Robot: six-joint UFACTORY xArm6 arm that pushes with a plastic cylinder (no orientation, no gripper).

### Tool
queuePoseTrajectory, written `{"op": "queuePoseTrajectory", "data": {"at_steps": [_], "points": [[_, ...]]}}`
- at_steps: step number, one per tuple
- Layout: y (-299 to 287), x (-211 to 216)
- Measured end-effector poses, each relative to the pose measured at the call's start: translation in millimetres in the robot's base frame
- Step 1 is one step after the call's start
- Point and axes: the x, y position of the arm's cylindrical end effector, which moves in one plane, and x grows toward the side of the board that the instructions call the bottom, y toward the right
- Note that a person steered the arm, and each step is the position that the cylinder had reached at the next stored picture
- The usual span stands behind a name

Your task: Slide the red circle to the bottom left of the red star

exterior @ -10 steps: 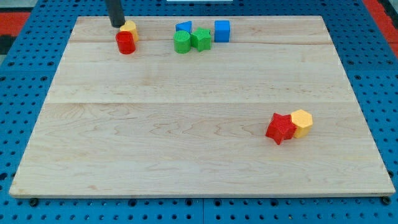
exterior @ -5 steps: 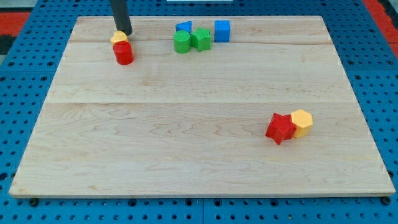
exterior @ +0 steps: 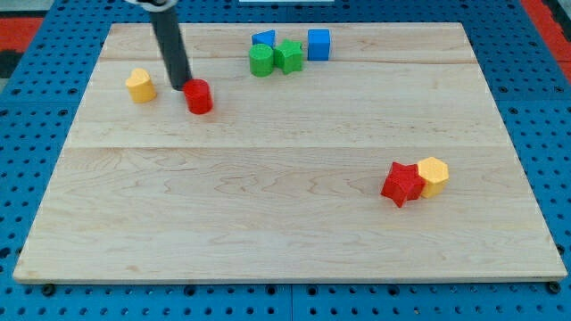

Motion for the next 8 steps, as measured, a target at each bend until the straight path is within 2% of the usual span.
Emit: {"op": "queuePoseTrajectory", "data": {"at_steps": [1, 2, 3, 6, 8], "points": [[10.0, 32.6], [35.6, 41.7], [37.6, 59.9], [115.5, 141.6], [94.9, 154.5]]}}
